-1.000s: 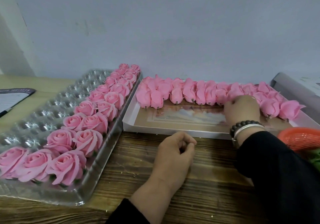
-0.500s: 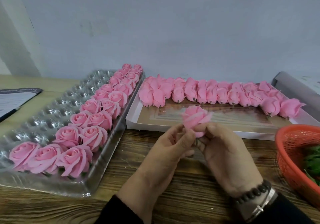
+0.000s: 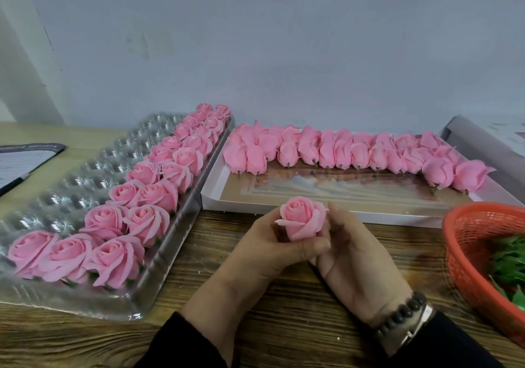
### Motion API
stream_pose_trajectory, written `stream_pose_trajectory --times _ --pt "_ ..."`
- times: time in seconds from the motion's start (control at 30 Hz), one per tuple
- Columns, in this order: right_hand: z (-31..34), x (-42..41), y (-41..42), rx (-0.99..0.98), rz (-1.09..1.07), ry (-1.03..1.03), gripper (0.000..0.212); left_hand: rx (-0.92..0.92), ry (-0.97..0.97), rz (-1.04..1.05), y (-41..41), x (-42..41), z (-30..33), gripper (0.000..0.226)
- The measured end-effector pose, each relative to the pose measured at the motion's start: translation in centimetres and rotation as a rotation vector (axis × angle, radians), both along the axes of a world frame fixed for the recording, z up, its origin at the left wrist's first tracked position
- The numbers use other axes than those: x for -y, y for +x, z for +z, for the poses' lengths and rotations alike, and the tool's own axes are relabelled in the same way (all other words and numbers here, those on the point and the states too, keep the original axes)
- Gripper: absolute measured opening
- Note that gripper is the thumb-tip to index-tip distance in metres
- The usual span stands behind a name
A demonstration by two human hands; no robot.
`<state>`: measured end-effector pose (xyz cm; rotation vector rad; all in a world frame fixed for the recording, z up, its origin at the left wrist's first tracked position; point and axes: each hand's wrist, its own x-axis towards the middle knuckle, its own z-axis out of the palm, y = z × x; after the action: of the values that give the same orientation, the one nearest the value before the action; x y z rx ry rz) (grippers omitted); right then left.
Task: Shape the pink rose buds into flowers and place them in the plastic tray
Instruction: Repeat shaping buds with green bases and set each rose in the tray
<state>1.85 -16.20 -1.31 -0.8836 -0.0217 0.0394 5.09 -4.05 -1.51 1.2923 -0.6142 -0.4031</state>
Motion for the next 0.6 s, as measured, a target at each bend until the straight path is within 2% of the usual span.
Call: stream_pose_trajectory --times 0.13,0.27,0.4,0.5,0.6 --pt "-0.2 -0.2 -0.11 0.05 0.035 -0.085 0.044 0.031 0.037 -0.022 -0.56 -0.55 0.06 0.006" --pt "-0.51 -0.21 -0.03 0.095 0.056 -0.21 0.05 -0.007 0.027 0.077 -0.65 -1.04 -0.19 0.019" --pt "-0.86 0.0 0.22 0.106 -0.146 -0.597 0.06 0.021 0.006 0.167 -0.42 -0.89 -0.02 0.023" --pt "-0.48 0.22 0.17 0.163 -0.35 -0.779 0.045 0.097 0.032 0.25 -0.31 -0.7 0.26 0.024" --pt "-0.01 0.08 0.09 0.222 -0.366 -0.765 0.021 0.141 0.055 0.287 -0.19 -0.61 0.2 0.028"
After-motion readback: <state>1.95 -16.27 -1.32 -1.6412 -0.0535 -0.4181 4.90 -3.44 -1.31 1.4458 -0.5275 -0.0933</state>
